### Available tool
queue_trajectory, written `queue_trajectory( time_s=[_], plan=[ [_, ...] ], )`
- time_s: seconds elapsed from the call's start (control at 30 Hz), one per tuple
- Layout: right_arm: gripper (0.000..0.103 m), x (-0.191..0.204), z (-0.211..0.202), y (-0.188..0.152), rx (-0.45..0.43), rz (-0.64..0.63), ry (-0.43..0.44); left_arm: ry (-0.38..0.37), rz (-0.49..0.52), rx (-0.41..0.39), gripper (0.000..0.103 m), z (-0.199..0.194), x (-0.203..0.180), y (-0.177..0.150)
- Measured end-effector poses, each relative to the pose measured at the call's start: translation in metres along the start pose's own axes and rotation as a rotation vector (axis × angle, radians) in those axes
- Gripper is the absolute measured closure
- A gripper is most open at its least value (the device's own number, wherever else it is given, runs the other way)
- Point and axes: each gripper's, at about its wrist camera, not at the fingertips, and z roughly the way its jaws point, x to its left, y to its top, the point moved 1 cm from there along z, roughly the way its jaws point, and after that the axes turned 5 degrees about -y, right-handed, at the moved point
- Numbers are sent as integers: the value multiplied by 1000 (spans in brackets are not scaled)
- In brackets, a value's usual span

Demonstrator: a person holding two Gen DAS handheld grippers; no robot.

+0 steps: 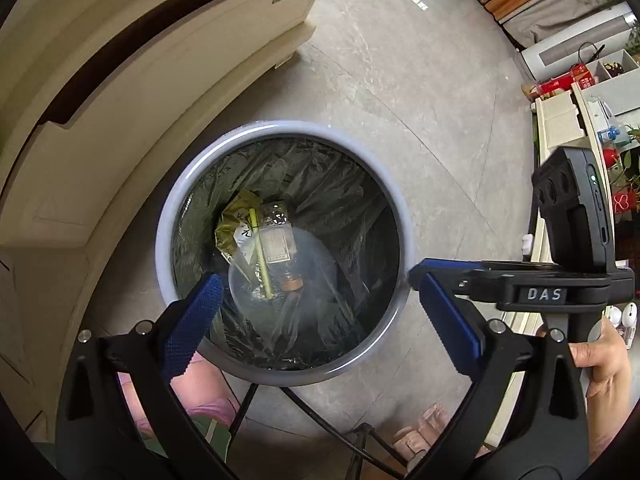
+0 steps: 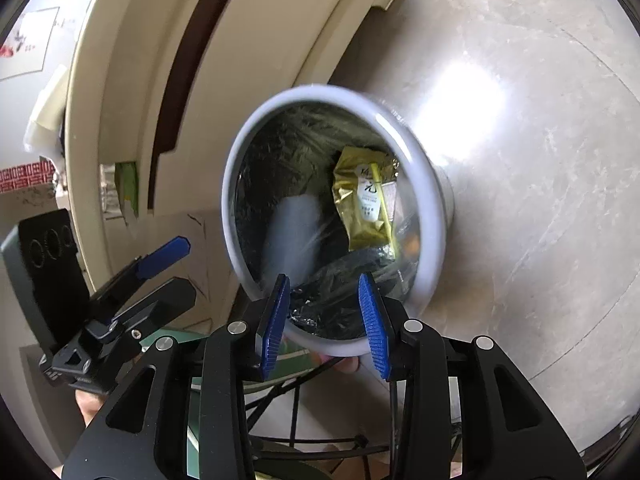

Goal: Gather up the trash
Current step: 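Swing both grippers back over the table, then grasp the white paper with the left gripper while the right gripper grasps the paper cup rim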

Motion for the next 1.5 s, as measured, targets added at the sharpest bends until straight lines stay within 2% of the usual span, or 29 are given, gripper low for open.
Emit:
queue_trajectory(
  time_s=[0.27, 0.43, 0.5, 0.6, 0.7, 0.8, 0.87, 0.97, 1.03, 1.1, 1.17, 1.37, 1.5],
  plan=[
    [65, -6, -18, -5, -29, 9, -1, -19, -5, -9, 7, -7, -5, -1],
    [64, 4, -32, -5, -65, 2, 13, -48, -7, -55, 7, -32, -10, 2],
    [54, 12, -44, -1, -90, -13, 20, -52, 3, -91, 7, -51, -14, 6],
    [45, 36, -64, 6, -137, -66, 44, -62, 27, -168, 7, -95, -19, 14],
    [34, 79, -88, 19, -197, -140, 66, -43, 27, -276, 7, -151, -11, 22],
    [29, 133, -105, 33, -240, -228, 110, 15, 8, -383, 7, -212, 12, 31],
    [29, 170, -113, 44, -255, -277, 148, 72, -3, -434, 7, -245, 31, 36],
    [28, 227, -116, 63, -263, -336, 203, 157, -37, -468, 7, -280, 65, 45],
    [28, 265, -113, 74, -270, -374, 203, 191, -59, -462, 7, -290, 86, 53],
    [20, 299, -106, 86, -275, -404, 182, 241, -51, -448, 7, -291, 103, 60],
    [20, 327, -98, 97, -272, -428, 163, 284, -51, -425, 7, -286, 120, 68],
    [20, 390, -57, 124, -254, -483, 63, 288, -62, -374, 7, -267, 158, 92],
    [22, 411, -35, 135, -286, -536, -88, 324, -44, -369, 7, -261, 168, 106]
  ],
)
